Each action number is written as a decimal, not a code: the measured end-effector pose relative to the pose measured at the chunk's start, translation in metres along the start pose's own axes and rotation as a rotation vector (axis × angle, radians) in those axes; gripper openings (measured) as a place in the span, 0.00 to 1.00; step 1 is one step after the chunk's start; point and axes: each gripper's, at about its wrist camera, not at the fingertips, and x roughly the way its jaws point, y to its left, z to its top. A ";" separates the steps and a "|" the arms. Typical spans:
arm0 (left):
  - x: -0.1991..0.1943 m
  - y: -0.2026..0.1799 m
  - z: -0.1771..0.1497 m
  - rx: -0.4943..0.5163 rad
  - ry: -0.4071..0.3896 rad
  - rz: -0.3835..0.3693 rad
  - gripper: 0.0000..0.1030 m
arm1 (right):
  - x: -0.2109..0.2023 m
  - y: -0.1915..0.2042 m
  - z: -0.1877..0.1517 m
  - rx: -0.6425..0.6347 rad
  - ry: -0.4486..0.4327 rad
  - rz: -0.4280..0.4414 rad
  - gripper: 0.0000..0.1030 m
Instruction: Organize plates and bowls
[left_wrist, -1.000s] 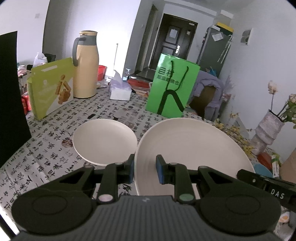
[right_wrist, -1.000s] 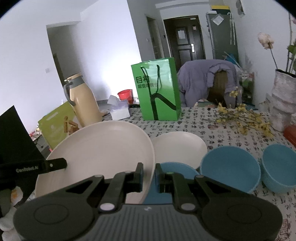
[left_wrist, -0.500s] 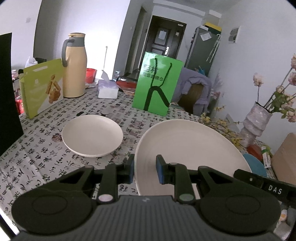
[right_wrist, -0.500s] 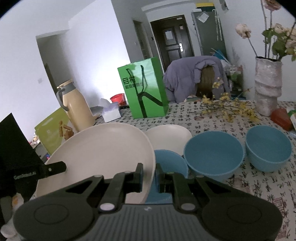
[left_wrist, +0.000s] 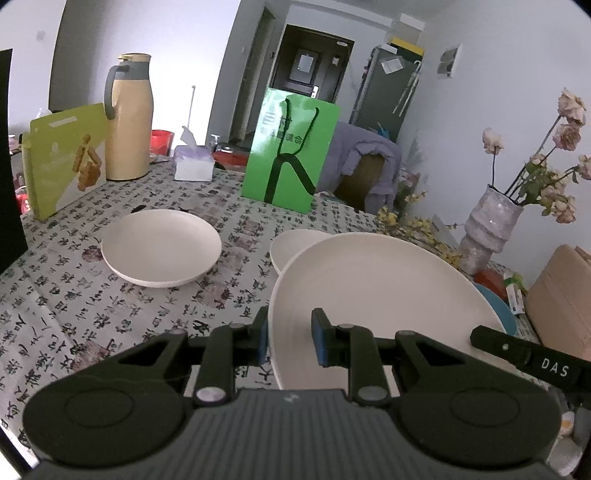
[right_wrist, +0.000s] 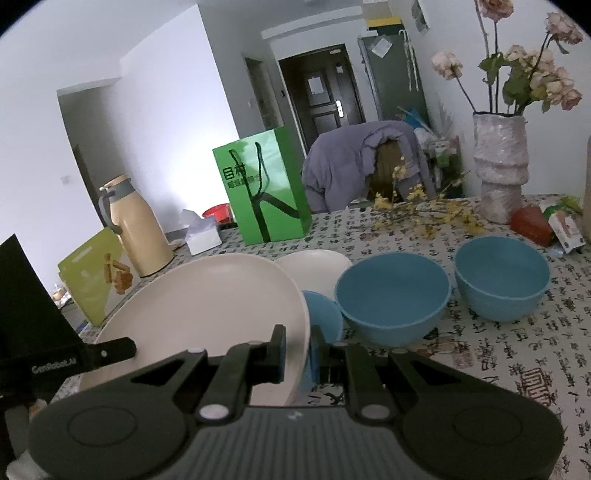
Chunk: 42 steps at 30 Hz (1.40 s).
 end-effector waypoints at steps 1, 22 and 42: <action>0.000 0.000 -0.001 -0.001 0.002 -0.004 0.23 | -0.001 -0.001 -0.002 0.000 -0.005 -0.004 0.12; -0.009 -0.011 -0.024 0.022 -0.004 -0.047 0.23 | -0.021 -0.019 -0.030 0.047 -0.038 -0.019 0.12; -0.011 -0.023 -0.047 0.058 0.030 -0.087 0.23 | -0.041 -0.037 -0.051 0.072 -0.039 -0.044 0.12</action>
